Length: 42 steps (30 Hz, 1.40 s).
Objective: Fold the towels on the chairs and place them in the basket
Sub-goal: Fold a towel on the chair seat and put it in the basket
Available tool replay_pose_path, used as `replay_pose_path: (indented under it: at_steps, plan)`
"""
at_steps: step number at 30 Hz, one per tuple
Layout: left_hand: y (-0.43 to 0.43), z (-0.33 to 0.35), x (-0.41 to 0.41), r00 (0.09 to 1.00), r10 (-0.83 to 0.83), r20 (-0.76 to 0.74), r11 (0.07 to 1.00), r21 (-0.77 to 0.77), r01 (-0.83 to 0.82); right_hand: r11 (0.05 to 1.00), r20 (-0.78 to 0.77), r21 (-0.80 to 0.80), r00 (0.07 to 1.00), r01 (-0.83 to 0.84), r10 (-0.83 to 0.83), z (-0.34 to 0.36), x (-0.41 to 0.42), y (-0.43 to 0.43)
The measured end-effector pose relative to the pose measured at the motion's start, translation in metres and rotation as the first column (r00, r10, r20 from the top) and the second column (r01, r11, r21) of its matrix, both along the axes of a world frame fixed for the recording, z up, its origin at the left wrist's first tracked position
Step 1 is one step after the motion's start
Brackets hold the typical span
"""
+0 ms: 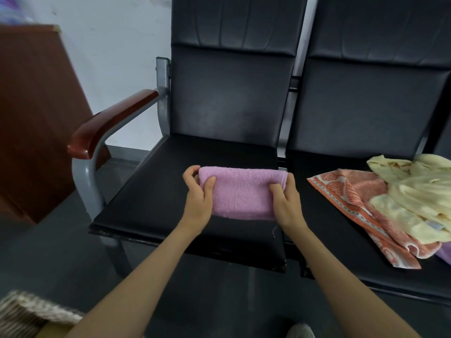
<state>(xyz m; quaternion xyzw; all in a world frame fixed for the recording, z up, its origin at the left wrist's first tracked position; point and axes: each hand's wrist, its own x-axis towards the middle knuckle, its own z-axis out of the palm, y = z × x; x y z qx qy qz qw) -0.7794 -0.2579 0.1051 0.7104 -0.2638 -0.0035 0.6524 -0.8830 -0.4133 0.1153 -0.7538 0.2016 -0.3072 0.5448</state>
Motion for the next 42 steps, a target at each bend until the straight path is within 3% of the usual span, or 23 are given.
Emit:
replay_pose_path:
  at_steps: [8,14,17,20,24,28,31,35,42]
  plan:
    - [0.017,-0.008,0.014,0.981,0.019,0.194,0.992,0.115,-0.042,0.97,-0.041,-0.203,0.991,-0.134,0.129,-0.003,0.002,0.002]
    - [0.046,0.006,0.021,0.999,-0.025,-0.042,0.975,0.219,0.034,0.943,-0.079,-0.269,0.98,-0.195,0.18,-0.003,0.01,0.028]
    - [0.077,0.022,0.027,0.965,-0.125,-0.232,0.951,0.25,0.183,0.944,-0.083,-0.264,0.98,-0.198,0.183,-0.003,0.017,0.05]
    - [0.121,0.027,0.036,0.931,-0.214,-0.297,0.921,0.256,0.294,0.921,-0.193,-0.256,0.949,-0.293,0.248,0.002,0.03,0.075]
    - [0.2,0.012,0.053,0.934,-0.159,-0.319,0.941,0.237,0.241,0.827,-0.303,-0.101,0.809,-0.553,0.504,0.011,0.051,0.132]
    - [0.284,-0.01,0.058,0.966,0.046,-0.253,0.902,0.425,0.069,0.667,-0.432,-0.031,0.611,-0.745,0.663,0.004,0.077,0.209]
    - [0.341,-0.027,0.053,0.959,0.188,-0.211,0.851,0.522,-0.052,0.575,-0.554,-0.028,0.492,-0.817,0.672,-0.012,0.102,0.264]
    - [0.405,-0.063,0.039,0.928,0.316,-0.195,0.802,0.578,-0.152,0.524,-0.695,0.014,0.369,-0.851,0.617,-0.047,0.127,0.332]
    - [0.495,-0.144,0.004,0.939,0.326,-0.107,0.646,0.75,-0.139,0.298,-0.887,0.036,0.107,-0.954,0.45,-0.124,0.13,0.426]
